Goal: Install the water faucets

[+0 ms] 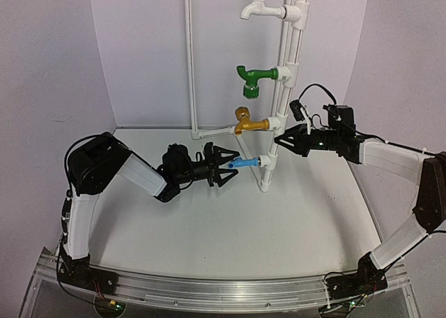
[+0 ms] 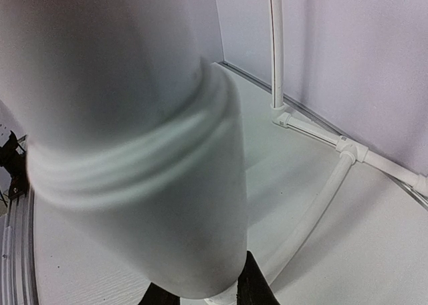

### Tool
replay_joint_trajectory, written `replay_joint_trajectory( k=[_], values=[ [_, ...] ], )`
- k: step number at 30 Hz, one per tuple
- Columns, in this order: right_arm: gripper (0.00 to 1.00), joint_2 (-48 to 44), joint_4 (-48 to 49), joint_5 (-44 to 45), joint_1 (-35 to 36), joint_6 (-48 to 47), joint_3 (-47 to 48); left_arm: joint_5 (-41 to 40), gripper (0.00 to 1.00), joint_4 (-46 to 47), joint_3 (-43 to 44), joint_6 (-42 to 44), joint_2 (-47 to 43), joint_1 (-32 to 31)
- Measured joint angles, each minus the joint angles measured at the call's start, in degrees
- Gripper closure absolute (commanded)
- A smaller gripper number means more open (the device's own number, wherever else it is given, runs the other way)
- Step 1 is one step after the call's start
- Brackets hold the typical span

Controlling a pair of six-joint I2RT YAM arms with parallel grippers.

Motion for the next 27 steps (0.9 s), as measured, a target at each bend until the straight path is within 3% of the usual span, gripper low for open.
replay_joint_trajectory(
  k=[5,19,27],
  values=[
    [1.0,-0.01,0.0,0.01,0.0,0.0,0.0,0.07,0.47,0.01,0.68,1.72,0.19,0.0],
    [1.0,-0.02,0.0,0.1,0.0,0.01,0.0,2.74,0.66,-0.24,2.86,9.97,1.59,0.28],
    [1.0,-0.02,-0.04,0.13,0.0,-0.02,0.0,4.37,0.74,-1.08,3.06,22.51,1.51,0.37]
  ],
)
